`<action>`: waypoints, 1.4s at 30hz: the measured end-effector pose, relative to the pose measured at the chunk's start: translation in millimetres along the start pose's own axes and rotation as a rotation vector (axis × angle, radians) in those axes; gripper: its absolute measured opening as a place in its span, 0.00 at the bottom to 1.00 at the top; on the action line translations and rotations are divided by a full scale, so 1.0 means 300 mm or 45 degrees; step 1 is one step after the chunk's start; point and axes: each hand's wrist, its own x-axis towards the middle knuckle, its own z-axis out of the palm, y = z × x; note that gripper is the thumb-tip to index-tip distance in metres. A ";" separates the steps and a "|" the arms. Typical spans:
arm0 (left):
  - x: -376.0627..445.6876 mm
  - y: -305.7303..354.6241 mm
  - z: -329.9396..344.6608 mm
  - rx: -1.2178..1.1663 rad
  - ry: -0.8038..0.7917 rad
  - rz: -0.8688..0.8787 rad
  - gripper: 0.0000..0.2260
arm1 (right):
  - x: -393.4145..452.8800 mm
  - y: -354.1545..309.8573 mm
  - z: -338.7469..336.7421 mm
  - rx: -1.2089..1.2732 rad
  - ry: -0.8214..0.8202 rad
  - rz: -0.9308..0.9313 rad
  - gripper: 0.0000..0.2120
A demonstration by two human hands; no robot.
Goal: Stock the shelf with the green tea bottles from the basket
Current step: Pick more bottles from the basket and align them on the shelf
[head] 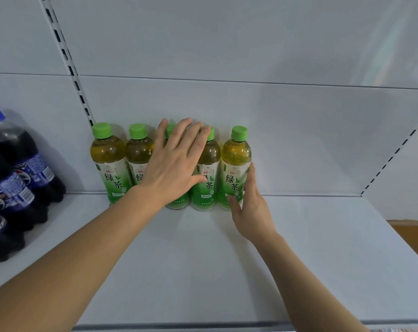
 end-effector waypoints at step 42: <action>-0.133 0.380 -0.018 -0.452 0.083 0.102 0.34 | -0.303 -0.003 -0.220 -0.724 0.207 0.184 0.36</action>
